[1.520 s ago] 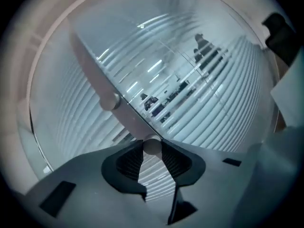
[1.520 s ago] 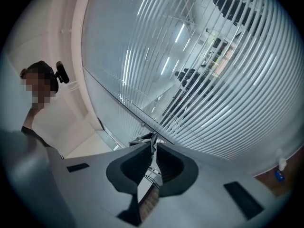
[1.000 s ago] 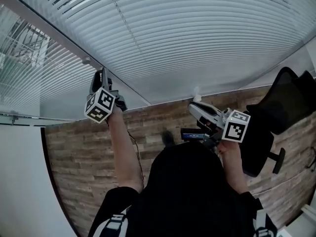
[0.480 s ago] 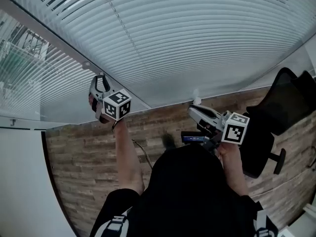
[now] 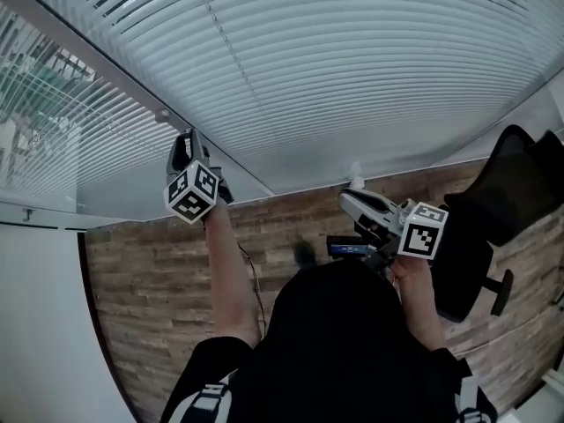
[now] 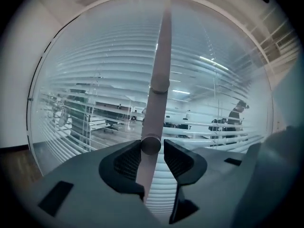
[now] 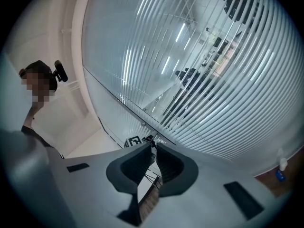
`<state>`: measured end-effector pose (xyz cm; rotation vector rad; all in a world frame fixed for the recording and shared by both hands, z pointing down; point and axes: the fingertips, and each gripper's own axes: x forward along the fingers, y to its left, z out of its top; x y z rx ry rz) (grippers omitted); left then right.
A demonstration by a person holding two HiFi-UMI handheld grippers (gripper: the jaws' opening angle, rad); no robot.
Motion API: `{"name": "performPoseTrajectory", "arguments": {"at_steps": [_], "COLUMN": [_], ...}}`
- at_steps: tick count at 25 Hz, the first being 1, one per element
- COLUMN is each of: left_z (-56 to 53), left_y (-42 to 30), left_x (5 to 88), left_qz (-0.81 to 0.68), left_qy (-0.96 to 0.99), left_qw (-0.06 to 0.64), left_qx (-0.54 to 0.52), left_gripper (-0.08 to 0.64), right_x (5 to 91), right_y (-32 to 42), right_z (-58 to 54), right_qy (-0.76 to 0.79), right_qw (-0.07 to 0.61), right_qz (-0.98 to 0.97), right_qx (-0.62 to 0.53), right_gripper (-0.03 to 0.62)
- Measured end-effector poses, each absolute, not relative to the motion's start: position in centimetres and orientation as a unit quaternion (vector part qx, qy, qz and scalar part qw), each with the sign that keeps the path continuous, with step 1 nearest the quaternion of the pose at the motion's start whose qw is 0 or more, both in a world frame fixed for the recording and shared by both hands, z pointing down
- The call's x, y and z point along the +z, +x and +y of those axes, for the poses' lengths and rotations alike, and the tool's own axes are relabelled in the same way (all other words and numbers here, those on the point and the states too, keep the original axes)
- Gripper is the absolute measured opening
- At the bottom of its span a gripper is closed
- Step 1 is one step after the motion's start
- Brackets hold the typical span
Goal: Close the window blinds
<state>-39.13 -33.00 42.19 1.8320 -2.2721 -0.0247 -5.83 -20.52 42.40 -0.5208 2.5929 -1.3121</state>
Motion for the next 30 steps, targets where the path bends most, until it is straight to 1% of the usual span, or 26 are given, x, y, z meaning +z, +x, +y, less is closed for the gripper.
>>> {"name": "performPoseTrajectory", "arguments": {"at_steps": [1, 2, 4, 5, 9, 10, 11, 12, 14, 20, 25, 27, 28, 29, 30], "left_z": [-33.0, -33.0, -33.0, -33.1, -33.4, -33.5, -33.5, -33.5, -33.6, -32.9, -33.0, -33.0, -33.0, -33.1, -33.2], "left_y": [-39.3, -39.4, -39.5, -39.5, -39.4, -39.3, -39.2, -39.1, -39.0, -38.7, -39.5, -39.7, -39.6, -39.6, -39.4], "left_x": [42.4, 42.7, 43.2, 43.3, 43.0, 43.0, 43.0, 42.9, 42.9, 42.2, 41.8, 41.9, 42.0, 42.1, 42.2], "left_qz": [-0.775, -0.778, -0.788, -0.793, -0.772, -0.762, -0.758, -0.760, -0.769, -0.782, -0.773, -0.773, -0.779, -0.788, -0.794], "left_qy": [0.622, 0.618, 0.608, 0.597, 0.506, 0.491, 0.488, 0.498, 0.533, 0.613, 0.625, 0.625, 0.620, 0.609, 0.588], "left_qw": [0.113, 0.108, 0.074, 0.044, -0.123, -0.145, -0.151, -0.145, -0.109, 0.041, 0.110, 0.108, 0.086, 0.047, -0.006], "left_qx": [-0.007, 0.004, 0.062, 0.111, 0.364, 0.396, 0.404, 0.392, 0.336, 0.103, -0.022, -0.020, 0.013, 0.074, 0.157], "left_gripper": [0.162, 0.140, 0.138, 0.138, 0.138, 0.138, 0.138, 0.138, 0.138, 0.143, 0.141, 0.138, 0.138, 0.138, 0.138], "right_x": [42.6, 42.8, 43.1, 43.0, 42.6, 42.7, 42.7, 42.7, 42.6, 42.6, 42.9, 43.0, 43.1, 43.1, 43.1], "right_y": [-5.8, -5.7, -5.6, -5.6, -5.7, -5.8, -5.8, -5.8, -6.0, -6.0, -5.6, -5.6, -5.5, -5.5, -5.5], "right_z": [-20.5, -20.5, -20.5, -20.5, -20.5, -20.5, -20.5, -20.5, -20.4, -20.4, -20.5, -20.5, -20.5, -20.5, -20.5], "right_qy": [-0.177, -0.178, -0.180, -0.180, -0.179, -0.179, -0.178, -0.177, -0.174, -0.174, -0.180, -0.181, -0.181, -0.181, -0.181], "right_qw": [0.095, 0.095, 0.096, 0.096, 0.095, 0.095, 0.094, 0.093, 0.093, 0.093, 0.095, 0.095, 0.095, 0.095, 0.095], "right_qz": [0.874, 0.874, 0.873, 0.873, 0.872, 0.872, 0.873, 0.873, 0.873, 0.873, 0.872, 0.871, 0.871, 0.871, 0.871], "right_qx": [-0.442, -0.443, -0.443, -0.443, -0.445, -0.445, -0.445, -0.446, -0.446, -0.445, -0.446, -0.447, -0.447, -0.447, -0.447], "right_gripper": [0.041, 0.041, 0.041, 0.041, 0.041, 0.041, 0.041, 0.041, 0.041, 0.041, 0.041, 0.041, 0.041, 0.041, 0.041]}}
